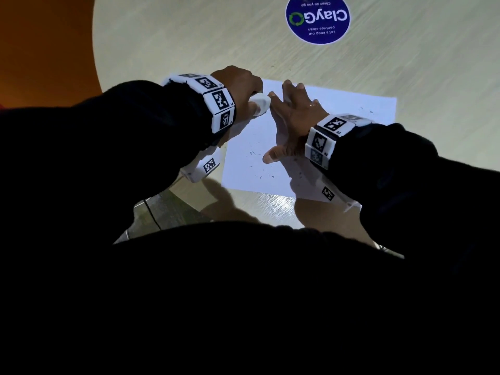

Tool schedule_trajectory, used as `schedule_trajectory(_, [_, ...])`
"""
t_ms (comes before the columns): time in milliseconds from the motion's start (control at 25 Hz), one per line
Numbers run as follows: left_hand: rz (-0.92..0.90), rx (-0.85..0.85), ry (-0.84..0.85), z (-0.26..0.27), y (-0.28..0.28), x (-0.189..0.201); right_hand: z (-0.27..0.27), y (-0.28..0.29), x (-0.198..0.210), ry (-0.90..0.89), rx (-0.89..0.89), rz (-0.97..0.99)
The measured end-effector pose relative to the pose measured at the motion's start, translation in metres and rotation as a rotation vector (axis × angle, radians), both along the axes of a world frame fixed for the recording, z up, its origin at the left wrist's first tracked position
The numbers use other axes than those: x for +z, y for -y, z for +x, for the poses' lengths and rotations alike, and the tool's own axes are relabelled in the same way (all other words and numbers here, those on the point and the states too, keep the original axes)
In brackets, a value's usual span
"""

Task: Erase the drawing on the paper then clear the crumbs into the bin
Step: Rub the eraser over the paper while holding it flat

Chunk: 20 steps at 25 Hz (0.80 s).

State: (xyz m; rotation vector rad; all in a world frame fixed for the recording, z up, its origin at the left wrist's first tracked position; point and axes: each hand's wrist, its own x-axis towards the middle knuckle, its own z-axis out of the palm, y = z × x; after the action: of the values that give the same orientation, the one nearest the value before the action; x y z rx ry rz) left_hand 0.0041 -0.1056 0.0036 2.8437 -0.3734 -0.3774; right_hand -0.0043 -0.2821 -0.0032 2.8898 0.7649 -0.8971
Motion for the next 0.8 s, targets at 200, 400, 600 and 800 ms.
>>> schedule_trajectory(200, [-0.006,-0.106,-0.111,-0.034,-0.001,0.001,0.001,-0.003,-0.001,0.019,0.008,0.029])
schedule_trajectory(400, [0.006,-0.038,-0.099,-0.017,0.002,0.008,0.006,-0.005,-0.001,0.028,-0.021,0.051])
schedule_trajectory(600, [0.004,-0.098,-0.132,-0.026,0.004,0.006,-0.004,-0.009,-0.010,0.156,-0.063,0.129])
schedule_trajectory(800, [-0.009,-0.047,-0.037,-0.019,0.011,0.008,-0.003,-0.006,0.001,0.106,-0.057,0.087])
